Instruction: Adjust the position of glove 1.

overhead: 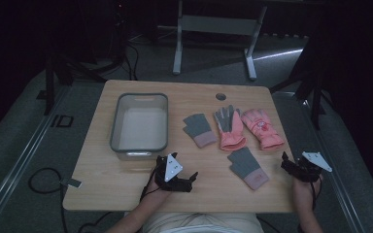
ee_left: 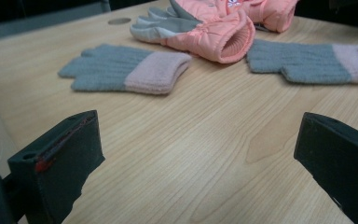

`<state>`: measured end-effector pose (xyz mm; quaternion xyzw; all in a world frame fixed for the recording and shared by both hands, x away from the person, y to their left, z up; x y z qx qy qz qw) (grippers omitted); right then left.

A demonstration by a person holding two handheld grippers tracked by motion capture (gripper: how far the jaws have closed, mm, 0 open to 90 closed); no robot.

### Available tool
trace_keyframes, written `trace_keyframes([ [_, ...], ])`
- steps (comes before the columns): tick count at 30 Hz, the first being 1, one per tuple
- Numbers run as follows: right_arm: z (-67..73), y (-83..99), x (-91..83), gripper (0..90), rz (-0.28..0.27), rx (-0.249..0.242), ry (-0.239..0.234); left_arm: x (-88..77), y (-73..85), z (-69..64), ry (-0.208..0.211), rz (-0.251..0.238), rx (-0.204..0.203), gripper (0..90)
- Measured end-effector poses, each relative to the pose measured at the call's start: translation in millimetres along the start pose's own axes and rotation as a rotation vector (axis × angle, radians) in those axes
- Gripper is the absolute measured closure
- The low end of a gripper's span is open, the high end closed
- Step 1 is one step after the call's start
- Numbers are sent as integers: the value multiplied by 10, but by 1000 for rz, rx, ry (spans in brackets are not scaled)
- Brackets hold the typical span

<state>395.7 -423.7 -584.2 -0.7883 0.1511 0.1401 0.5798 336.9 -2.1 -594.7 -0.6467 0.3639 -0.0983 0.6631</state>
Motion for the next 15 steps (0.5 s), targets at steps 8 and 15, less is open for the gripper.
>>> trace_keyframes([
  [8, -11, 4, 3, 111, 6, 12, 4, -31, -11, -50, -14, -48, 0, 6],
  [15, -14, 7, 7, 117, 10, 12, 3, -53, -28, 26, -52, -81, -75, 127],
])
Point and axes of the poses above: each handheld gripper's, and its own axes: x roughly forward along the jaws, y roughly out of its underside, z roughly to its left, the point moved 7 cm from there along x, roughly forward along the jaws, and after that the axes turned 11 degrees about -x, right-handed, at the moved point
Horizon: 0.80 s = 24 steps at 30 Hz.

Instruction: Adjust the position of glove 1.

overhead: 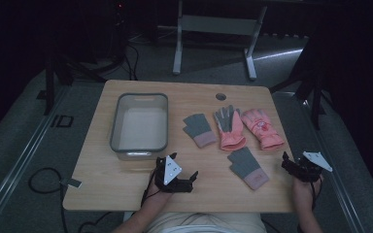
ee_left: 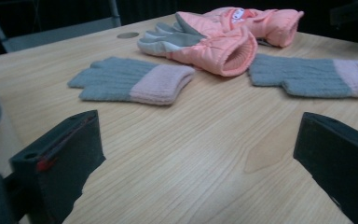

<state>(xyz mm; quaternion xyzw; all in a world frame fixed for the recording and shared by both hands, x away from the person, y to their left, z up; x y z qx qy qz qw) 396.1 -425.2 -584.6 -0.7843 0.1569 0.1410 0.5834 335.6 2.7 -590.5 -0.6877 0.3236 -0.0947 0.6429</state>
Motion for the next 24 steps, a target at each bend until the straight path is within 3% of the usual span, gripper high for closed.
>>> trace_keyframes([
  [1, 4, 1, -1, 124, 1, -2, -5, -5, -3, 17, -10, -4, -14, 197],
  [3, 17, 2, -3, 124, 3, -14, -11, -4, -6, 38, -11, -5, -35, 126],
  [5, 40, 0, -4, 124, 7, -39, -5, 0, -6, 49, -19, -1, -44, 137],
  [10, 46, 7, 4, 124, 23, -45, -10, 37, 4, -1, 22, 32, 8, 122],
  [12, 36, 9, 5, 123, 24, -37, -11, 32, 8, -15, 49, 38, 18, 69],
  [14, 39, 16, 4, 124, 33, -38, -11, 28, 14, -11, 59, 48, 24, 7],
  [18, 51, 6, 1, 122, 57, -68, -19, 39, 17, 12, 70, 68, 6, 6],
  [22, 57, 13, 6, 122, 74, -72, -31, 57, 23, 5, 92, 89, 33, 6],
  [24, 66, 14, 15, 122, 91, -97, -36, 68, 25, 13, 93, 99, 28, 7],
])
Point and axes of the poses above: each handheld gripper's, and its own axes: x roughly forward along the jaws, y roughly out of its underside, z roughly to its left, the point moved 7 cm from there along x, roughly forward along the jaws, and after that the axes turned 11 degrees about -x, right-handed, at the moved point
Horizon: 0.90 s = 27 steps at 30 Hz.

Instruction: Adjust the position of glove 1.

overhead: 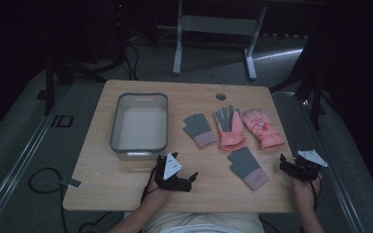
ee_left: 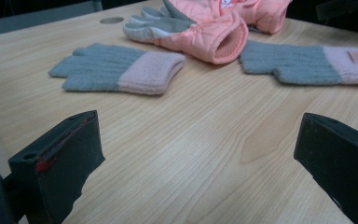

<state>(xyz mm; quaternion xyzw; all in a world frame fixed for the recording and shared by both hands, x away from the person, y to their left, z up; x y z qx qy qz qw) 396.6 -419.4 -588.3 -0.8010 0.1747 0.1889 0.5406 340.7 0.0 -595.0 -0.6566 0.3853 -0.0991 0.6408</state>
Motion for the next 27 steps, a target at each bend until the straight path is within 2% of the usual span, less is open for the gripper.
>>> trace_keyframes([
  [8, -10, -38, -16, 122, 35, 36, -31, 2, -3, 17, 4, 2, -14, 7],
  [9, -27, -60, -22, 123, 66, 48, -45, -3, -3, 13, 9, 0, -10, 7],
  [15, -64, -220, -93, 123, 74, 67, -66, 0, -3, 18, 11, 3, -16, 7],
  [23, 2, -542, -164, 122, 65, 22, -111, 2, -1, 7, 18, 4, -10, 7],
  [27, 52, -697, -188, 129, 45, 15, -130, -2, -1, 5, 21, 2, -9, 7],
])
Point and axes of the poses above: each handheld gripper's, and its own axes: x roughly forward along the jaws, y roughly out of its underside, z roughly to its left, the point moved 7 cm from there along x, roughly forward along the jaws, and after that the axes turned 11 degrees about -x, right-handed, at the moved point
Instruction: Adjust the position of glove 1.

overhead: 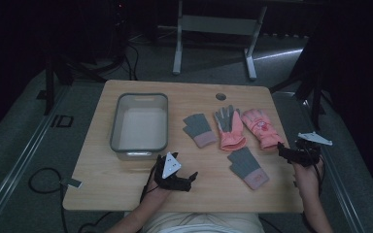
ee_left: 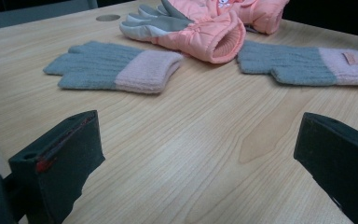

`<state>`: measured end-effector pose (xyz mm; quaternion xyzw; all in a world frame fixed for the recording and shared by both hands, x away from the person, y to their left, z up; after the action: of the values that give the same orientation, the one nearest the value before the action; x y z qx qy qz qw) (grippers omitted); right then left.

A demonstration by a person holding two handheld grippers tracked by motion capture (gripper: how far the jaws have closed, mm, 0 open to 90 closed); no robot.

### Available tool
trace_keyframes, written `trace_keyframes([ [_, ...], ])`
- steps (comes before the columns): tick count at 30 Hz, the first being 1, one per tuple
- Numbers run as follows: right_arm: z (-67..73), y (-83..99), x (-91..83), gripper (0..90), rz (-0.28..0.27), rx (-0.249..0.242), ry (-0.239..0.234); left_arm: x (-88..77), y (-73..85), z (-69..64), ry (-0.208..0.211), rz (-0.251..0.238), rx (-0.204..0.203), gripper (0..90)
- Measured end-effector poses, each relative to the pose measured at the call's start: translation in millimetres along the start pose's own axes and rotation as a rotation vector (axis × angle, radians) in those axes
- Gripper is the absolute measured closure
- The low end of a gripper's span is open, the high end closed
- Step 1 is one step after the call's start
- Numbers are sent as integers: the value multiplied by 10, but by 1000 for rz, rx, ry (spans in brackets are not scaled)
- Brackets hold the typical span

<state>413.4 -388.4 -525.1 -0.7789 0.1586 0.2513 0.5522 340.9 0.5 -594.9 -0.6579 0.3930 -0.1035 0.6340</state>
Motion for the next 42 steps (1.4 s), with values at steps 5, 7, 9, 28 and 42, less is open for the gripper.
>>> trace_keyframes([
  [5, 45, -144, 7, 146, 17, 48, -78, -4, 0, -6, 5, -4, 8, 7],
  [7, 62, -201, 18, 146, 11, 55, -92, -3, 1, -9, 1, -3, 12, 7],
  [9, 94, -256, 36, 129, 21, 31, -80, -2, 1, -14, 0, -5, 17, 7],
  [28, 692, -954, 68, 136, -107, -127, -254, -3, 1, -17, 2, -6, 20, 7],
  [42, 1141, -1307, 173, 272, -138, -230, -368, -5, 1, -18, 0, -8, 23, 7],
])
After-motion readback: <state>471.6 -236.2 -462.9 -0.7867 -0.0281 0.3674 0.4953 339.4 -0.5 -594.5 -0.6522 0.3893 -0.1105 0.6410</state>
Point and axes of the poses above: each handheld gripper's, and its own axes: x roughly forward along the jaws, y roughly out of its underside, z roughly to its left, the point moved 7 cm from there along x, roughly forward along the jaws, and after that the axes turned 11 degrees about -x, right-handed, at the moved point
